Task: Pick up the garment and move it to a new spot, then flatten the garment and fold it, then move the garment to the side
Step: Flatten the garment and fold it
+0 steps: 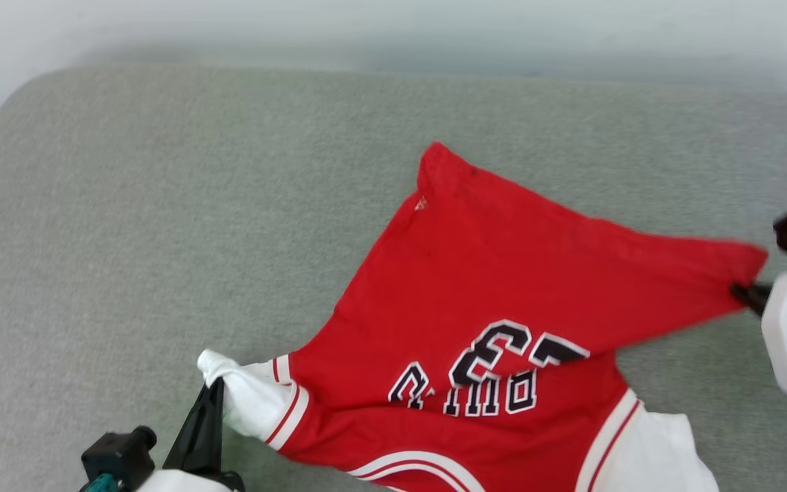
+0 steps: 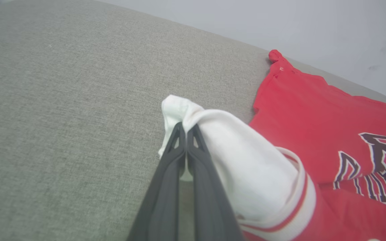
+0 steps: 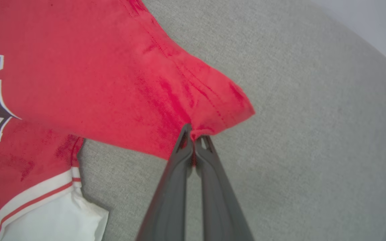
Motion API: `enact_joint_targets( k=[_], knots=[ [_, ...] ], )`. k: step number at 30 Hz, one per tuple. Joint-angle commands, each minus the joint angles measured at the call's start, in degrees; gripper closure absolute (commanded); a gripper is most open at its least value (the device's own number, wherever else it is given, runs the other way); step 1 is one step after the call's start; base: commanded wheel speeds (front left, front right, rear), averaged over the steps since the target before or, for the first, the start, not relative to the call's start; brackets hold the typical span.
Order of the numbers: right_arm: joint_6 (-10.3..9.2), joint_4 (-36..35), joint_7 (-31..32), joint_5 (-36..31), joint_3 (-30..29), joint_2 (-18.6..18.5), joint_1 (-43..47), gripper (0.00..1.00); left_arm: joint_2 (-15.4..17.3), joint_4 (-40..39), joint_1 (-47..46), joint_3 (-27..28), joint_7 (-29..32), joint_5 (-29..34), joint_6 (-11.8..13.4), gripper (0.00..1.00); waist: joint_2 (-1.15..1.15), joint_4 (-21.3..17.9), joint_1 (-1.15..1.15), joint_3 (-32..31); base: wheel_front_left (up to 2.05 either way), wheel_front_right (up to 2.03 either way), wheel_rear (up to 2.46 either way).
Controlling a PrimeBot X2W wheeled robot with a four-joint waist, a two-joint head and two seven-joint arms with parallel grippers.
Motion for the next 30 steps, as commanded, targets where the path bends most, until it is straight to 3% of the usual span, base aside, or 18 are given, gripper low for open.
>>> enact_joint_targets(
  k=[1,15,26,27,28,29,30],
  knots=[
    [-0.08,-0.49,-0.49,0.33,-0.97,-0.03,2.91,1.0,0.29,-0.3,0.96,0.16,0.1,-0.31,0.28,1.0,0.0,-2.62,0.01,-2.65,0.0,0.0,0.0],
    [-0.08,-5.65,-0.39,0.32,-13.56,6.05,33.35,1.0,1.48,-2.4,4.85,0.64,1.07,-0.96,1.65,1.0,0.0,-5.89,0.01,-6.61,0.0,0.0,0.0],
    [-0.08,0.48,0.39,-1.67,-14.07,12.97,41.73,1.0,1.96,-2.34,3.66,-0.24,1.33,-0.49,1.74,1.0,0.0,-5.01,0.01,-6.15,0.0,0.0,0.0],
    [-0.09,0.98,-0.82,-2.07,-14.8,13.58,41.33,0.96,1.96,-2.27,3.62,-0.32,1.32,-0.46,1.75,1.0,0.0,-4.95,0.01,-6.16,0.0,0.0,0.0],
    [-0.1,1.32,-1.94,-2.4,-15.63,14.21,40.68,0.54,2.0,-2.21,3.59,-0.35,1.3,-0.47,1.74,1.0,0.0,-4.92,0.01,-6.21,0.0,0.0,0.0],
    [-0.1,1.37,-2.85,-2.64,-16.05,14.64,40.03,0.02,2.05,-2.18,3.58,-0.38,1.28,-0.51,1.75,1.0,0.0,-4.9,0.01,-6.28,0.0,0.0,0.0],
    [-0.1,1.0,-3.91,-2.99,-16.64,14.77,39.15,0.0,2.09,-2.11,3.59,-0.39,1.26,-0.55,1.75,1.0,0.0,-4.88,0.01,-6.4,0.0,0.0,0.0]
  ],
)
